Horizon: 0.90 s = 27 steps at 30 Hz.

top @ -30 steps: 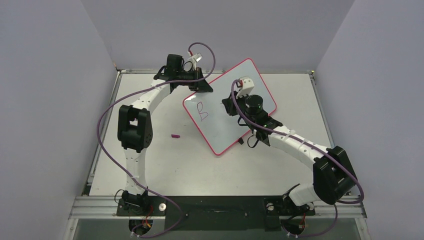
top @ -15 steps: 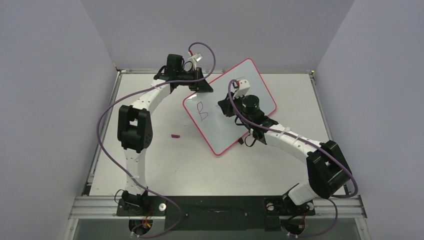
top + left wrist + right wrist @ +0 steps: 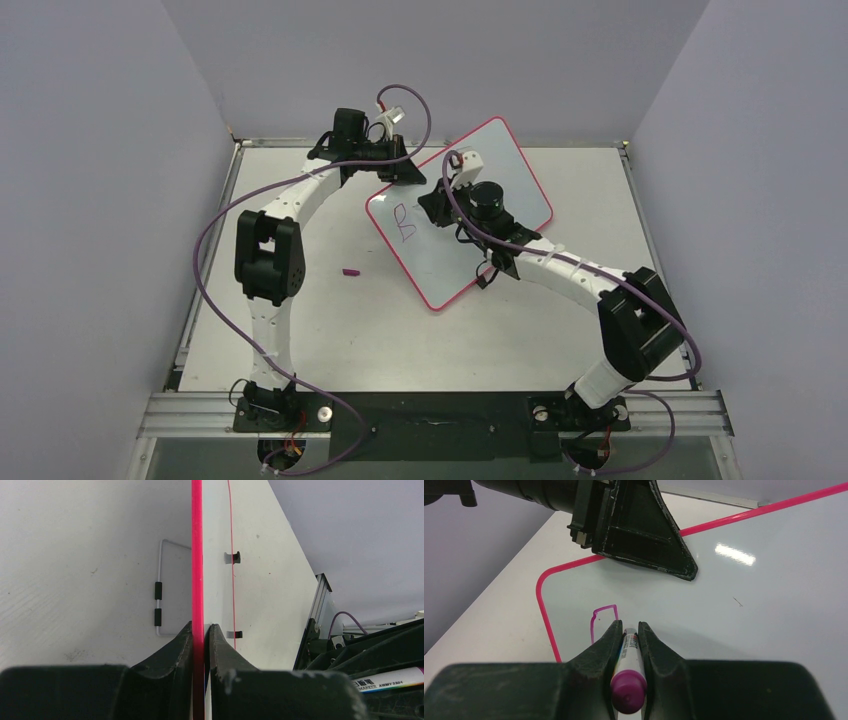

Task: Write a sentence on the whiteboard

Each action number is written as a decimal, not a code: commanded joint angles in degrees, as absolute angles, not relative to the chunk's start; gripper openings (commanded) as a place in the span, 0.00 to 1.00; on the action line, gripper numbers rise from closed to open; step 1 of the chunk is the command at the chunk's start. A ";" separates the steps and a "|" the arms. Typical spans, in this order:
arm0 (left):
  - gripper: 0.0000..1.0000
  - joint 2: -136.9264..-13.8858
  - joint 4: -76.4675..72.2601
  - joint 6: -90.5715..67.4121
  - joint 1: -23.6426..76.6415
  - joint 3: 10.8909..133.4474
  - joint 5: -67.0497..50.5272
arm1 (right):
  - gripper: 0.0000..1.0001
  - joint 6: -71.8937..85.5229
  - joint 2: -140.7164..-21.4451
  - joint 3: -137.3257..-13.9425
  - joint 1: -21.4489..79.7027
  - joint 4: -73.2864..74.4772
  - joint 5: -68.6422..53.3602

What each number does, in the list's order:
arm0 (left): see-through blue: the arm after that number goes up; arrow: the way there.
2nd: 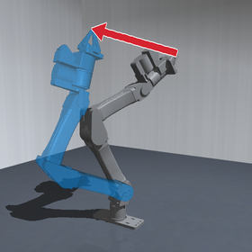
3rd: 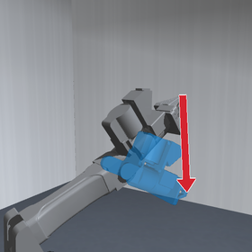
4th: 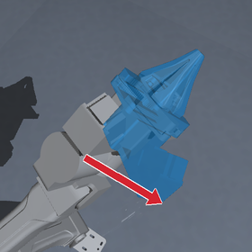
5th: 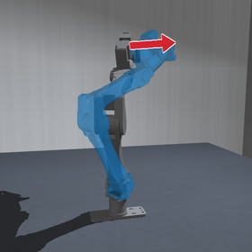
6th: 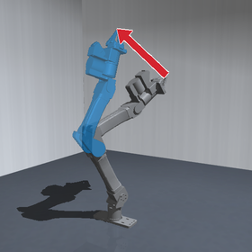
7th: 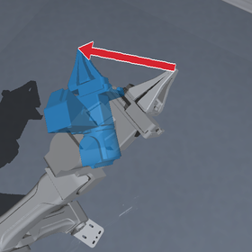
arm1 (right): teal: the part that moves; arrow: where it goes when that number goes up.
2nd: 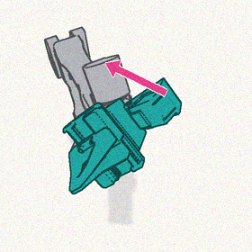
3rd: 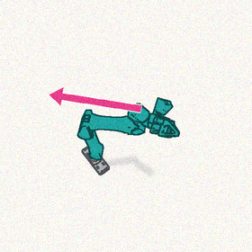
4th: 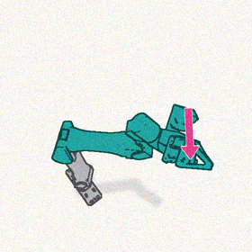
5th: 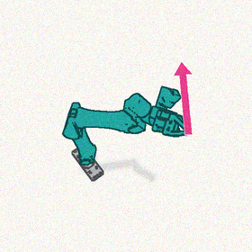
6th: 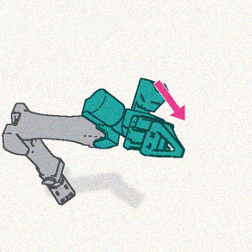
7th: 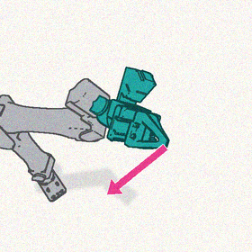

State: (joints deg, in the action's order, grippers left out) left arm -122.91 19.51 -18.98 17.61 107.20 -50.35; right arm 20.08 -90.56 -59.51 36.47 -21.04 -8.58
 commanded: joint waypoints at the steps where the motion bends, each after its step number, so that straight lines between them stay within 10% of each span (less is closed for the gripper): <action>1: 0.00 -120.50 19.25 -13.18 19.42 106.79 -48.61 | 0.00 20.47 -91.57 -62.93 37.11 -24.38 -9.48; 27: 0.00 -120.07 19.40 -13.05 19.34 106.63 -48.69 | 0.00 20.22 -89.87 -56.57 37.89 -22.52 -6.11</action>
State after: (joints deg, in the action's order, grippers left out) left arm -122.89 19.57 -18.98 17.63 107.18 -50.02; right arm 20.21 -92.66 -59.13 37.23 -21.45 -7.75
